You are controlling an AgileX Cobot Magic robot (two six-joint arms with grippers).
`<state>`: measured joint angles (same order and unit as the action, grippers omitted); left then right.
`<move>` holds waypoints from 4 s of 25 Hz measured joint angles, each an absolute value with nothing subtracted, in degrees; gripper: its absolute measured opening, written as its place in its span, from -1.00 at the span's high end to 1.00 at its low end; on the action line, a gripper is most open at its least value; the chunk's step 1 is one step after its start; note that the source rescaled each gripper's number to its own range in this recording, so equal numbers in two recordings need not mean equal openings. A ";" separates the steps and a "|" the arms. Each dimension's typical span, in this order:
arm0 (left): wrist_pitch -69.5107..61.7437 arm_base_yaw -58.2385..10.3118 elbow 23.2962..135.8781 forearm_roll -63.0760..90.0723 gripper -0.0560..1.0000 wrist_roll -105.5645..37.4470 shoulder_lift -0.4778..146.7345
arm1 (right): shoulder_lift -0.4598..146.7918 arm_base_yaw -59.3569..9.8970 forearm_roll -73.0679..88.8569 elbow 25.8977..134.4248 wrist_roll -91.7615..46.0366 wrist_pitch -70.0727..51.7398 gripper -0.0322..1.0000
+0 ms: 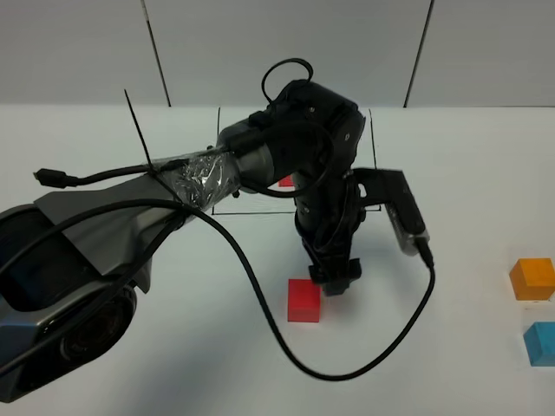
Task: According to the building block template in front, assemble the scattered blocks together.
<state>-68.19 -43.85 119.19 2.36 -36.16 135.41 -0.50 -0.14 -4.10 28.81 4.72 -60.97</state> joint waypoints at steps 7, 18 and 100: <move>-68.30 -43.75 125.92 -6.62 -0.98 -29.33 128.96 | -0.50 -0.14 -4.10 28.81 4.72 -60.97 0.94; -68.35 -29.76 125.98 -21.12 -0.96 -14.29 108.26 | -0.50 -0.14 -4.10 28.81 4.72 -60.97 0.94; -61.83 0.88 29.03 -1.46 -0.64 2.13 0.20 | -0.50 -0.14 -4.10 28.81 4.72 -61.02 0.94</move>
<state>-61.83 0.88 29.03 -1.46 2.13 0.20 -0.50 -0.14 -4.10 28.81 4.72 -61.02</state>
